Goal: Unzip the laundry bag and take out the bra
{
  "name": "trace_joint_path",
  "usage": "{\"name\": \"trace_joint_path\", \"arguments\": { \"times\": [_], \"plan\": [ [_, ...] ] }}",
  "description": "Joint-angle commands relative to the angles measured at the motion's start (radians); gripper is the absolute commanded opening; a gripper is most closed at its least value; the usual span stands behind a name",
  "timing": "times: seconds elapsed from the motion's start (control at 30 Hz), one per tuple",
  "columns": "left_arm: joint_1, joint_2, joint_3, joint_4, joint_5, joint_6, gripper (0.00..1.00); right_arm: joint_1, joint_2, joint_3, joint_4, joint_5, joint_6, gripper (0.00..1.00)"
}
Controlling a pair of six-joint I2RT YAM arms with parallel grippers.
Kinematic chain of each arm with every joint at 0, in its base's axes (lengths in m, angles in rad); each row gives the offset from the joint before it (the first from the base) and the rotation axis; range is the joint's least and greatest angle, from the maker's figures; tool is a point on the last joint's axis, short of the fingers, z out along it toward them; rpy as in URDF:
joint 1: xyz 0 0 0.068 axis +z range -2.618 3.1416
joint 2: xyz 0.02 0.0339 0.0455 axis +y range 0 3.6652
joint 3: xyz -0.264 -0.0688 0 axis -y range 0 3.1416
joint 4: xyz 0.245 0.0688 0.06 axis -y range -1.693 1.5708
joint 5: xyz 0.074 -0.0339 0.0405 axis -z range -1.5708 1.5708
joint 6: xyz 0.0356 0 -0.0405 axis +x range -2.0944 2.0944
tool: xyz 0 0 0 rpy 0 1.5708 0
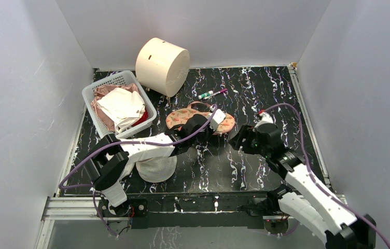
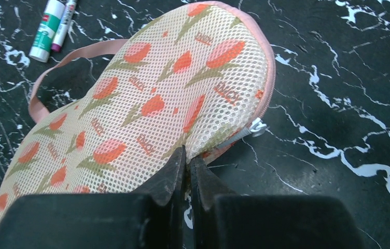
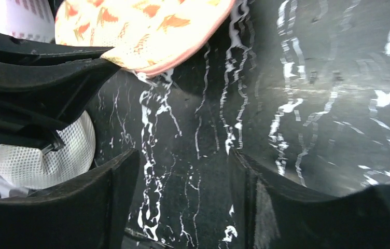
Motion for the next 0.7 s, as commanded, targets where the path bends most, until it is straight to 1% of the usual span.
{"name": "trace_joint_path", "arguments": {
  "times": [0.0, 0.1, 0.2, 0.33, 0.43, 0.5, 0.67],
  "plan": [
    [-0.009, -0.041, 0.027, -0.03, 0.03, -0.042, 0.0, 0.0, 0.145, -0.01, 0.255, -0.208, -0.103, 0.56],
    [-0.008, -0.035, 0.033, -0.035, 0.04, -0.043, 0.0, -0.001, 0.217, -0.017, 0.331, -0.248, -0.125, 0.5],
    [-0.009, -0.031, 0.032, -0.037, 0.042, -0.041, 0.0, 0.0, 0.261, -0.026, 0.401, -0.255, -0.121, 0.47],
    [-0.008, -0.031, 0.033, -0.036, 0.053, -0.043, 0.0, -0.001, 0.319, -0.038, 0.488, -0.281, -0.118, 0.47],
    [-0.008, -0.032, 0.033, -0.037, 0.059, -0.044, 0.0, 0.0, 0.359, -0.033, 0.518, -0.266, -0.126, 0.47],
    [-0.008, -0.032, 0.034, -0.037, 0.061, -0.044, 0.0, 0.0, 0.382, -0.029, 0.532, -0.256, -0.13, 0.45],
    [-0.008, -0.027, 0.033, -0.038, 0.067, -0.047, 0.0, 0.0, 0.41, -0.035, 0.571, -0.252, -0.124, 0.37]
  ]
}}
